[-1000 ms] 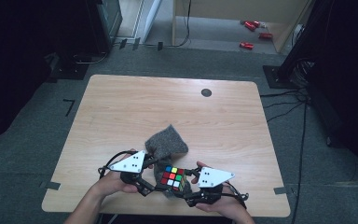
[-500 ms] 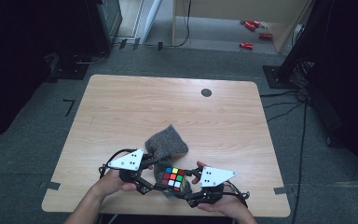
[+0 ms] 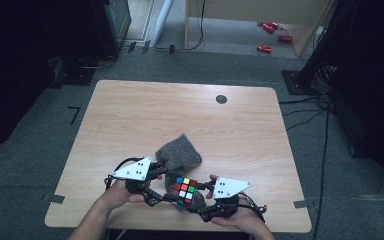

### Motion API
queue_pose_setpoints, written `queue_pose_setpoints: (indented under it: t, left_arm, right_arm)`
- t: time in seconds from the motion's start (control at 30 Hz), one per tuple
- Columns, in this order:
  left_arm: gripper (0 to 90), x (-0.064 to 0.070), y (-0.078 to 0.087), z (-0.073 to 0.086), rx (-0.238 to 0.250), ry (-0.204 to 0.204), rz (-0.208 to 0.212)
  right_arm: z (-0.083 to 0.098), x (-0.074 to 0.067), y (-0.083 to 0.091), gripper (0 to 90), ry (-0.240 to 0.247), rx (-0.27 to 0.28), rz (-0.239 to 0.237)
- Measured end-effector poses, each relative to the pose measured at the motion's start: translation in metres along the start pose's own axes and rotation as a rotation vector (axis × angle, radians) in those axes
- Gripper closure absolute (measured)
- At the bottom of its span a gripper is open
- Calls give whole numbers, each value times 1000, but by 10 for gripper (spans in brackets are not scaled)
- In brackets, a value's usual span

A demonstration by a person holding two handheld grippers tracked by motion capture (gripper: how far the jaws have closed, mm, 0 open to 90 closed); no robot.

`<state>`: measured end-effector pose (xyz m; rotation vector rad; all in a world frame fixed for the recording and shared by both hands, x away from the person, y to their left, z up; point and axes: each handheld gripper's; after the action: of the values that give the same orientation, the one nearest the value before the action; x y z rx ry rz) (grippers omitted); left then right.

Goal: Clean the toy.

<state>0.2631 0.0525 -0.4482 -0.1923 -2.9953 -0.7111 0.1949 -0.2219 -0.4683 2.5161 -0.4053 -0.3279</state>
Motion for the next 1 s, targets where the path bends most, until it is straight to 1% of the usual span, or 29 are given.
queue_pose_setpoints:
  t: [0.03, 0.1, 0.17, 0.23, 0.3, 0.33, 0.37, 0.43, 0.53, 0.63, 0.73, 0.8, 0.87, 0.9, 1.0]
  left_arm:
    - [348, 0, 0, 0, 0, 2, 0]
    - [345, 0, -2, -1, -8, 30, -6]
    - [335, 0, -4, -1, -17, 47, -9]
    - [313, 0, -6, -1, -47, 50, -15]
    - [290, 1, -9, 0, -79, 36, -19]
    - [280, 2, -10, 0, -74, 36, -21]
    - [281, 2, -9, 0, -61, 37, -23]
    - [319, 2, -7, -2, -33, 33, -12]
    - [324, 3, -7, -2, -37, 29, -4]
    - [327, 3, -9, -1, -30, 36, 4]
    - [310, 6, -12, -2, -50, 27, -17]
    - [297, 8, -16, -3, -63, 23, -15]
    - [301, 8, -16, -3, -61, 34, -14]
    - [308, 6, -14, -3, -56, 40, -3]
    - [328, 2, -11, -2, -34, 62, 40]
  right_arm:
    - [0, 0, 0, 347, 0, 0, 0]
    - [0, 1, 2, 349, 3, 2, 4]
    - [0, 2, 4, 351, 3, 3, 11]
    - [1, 3, 5, 351, 6, 5, 14]
    - [0, 3, 8, 351, 2, 26, 1]
    - [-1, 3, 10, 352, -1, 40, -8]
    - [-2, 2, 11, 351, -1, 41, -7]
    - [-1, 2, 11, 351, 4, 25, 1]
    - [0, 2, 10, 351, -1, 26, -16]
    - [0, 2, 9, 351, -7, 19, -27]
    - [0, 3, 9, 351, -18, 16, -38]
    - [0, 3, 8, 351, -19, 15, -48]
    - [-1, 2, 7, 351, -14, 11, -49]
    - [-1, 2, 6, 350, -11, 12, -42]
    - [-1, 2, 6, 349, -11, 18, -48]
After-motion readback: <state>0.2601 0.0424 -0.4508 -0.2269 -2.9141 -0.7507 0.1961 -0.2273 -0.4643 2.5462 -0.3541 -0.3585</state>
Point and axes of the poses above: each handheld gripper's, and its own axes: y roughly backward along the jaws, z roughly out of its underside, x roughly to its right, and after that the axes turned 13 degrees about -x, right-handed
